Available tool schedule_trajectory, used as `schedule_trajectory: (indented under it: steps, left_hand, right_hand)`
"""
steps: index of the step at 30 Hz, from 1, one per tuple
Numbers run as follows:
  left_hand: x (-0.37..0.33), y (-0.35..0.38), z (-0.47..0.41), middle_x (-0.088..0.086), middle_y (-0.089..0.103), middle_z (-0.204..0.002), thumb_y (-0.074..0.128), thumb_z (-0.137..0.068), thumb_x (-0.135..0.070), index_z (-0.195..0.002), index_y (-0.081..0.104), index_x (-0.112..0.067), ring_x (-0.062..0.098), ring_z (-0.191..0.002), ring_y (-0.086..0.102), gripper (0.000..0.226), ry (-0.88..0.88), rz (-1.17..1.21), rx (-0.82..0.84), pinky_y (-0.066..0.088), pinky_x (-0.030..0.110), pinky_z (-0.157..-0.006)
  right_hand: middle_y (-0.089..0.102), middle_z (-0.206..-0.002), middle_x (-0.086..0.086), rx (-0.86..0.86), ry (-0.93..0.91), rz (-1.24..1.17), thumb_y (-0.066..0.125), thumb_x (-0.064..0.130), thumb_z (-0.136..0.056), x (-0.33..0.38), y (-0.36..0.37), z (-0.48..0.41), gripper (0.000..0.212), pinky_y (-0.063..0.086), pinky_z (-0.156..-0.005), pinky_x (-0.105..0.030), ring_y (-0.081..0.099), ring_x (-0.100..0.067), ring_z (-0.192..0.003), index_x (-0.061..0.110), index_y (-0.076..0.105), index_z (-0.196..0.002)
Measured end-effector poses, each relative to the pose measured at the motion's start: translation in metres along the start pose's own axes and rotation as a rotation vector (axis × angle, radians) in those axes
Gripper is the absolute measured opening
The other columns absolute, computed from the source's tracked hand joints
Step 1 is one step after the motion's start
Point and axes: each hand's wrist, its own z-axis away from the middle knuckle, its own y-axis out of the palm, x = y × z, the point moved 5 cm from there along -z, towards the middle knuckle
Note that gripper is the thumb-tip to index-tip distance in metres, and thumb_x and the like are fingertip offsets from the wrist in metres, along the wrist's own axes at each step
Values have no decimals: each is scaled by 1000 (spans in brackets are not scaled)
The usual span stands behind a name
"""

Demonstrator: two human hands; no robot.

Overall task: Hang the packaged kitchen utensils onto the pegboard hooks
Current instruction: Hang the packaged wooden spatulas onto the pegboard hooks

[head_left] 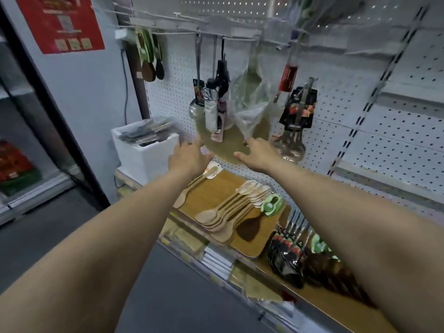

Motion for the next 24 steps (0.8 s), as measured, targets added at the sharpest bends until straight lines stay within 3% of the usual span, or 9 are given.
schedule_trajectory:
  steps: [4, 8, 12, 24]
  left_hand:
    - [57, 12, -42, 13, 53, -137, 53, -92, -56, -138, 50, -26, 38, -125, 47, 54, 46, -13, 101, 46, 51, -98]
    - [104, 31, -79, 15, 52, -137, 53, -92, -55, -139, 49, -31, 39, -125, 47, 53, 61, -1, 181, 45, 51, -100]
    - [146, 64, -117, 15, 53, -136, 53, -92, -56, -140, 49, -25, 39, -125, 47, 58, 42, 16, 264, 45, 51, -101]
    - [259, 186, -248, 14, 57, -132, 57, -94, -48, -137, 52, -20, 37, -119, 54, 52, -48, 72, 432, 48, 45, -98]
  right_hand:
    - [53, -142, -13, 77, 97, -25, 52, 60, -94, 33, 52, -32, 67, 47, -101, -43, 51, -35, -129, 15, 48, -144]
    - [51, -144, -14, 118, 167, -70, 51, 59, -96, 55, 95, -56, 64, 46, -103, -44, 49, -35, -131, 15, 49, -143]
    - [51, -145, -11, 184, 214, -90, 53, 58, -95, 65, 141, -91, 64, 44, -106, -46, 49, -31, -133, 16, 49, -143]
    - [53, -146, -9, 328, 426, -349, 53, 47, -100, 61, 294, -221, 56, 41, -90, -30, 53, -28, -129, 10, 51, -143]
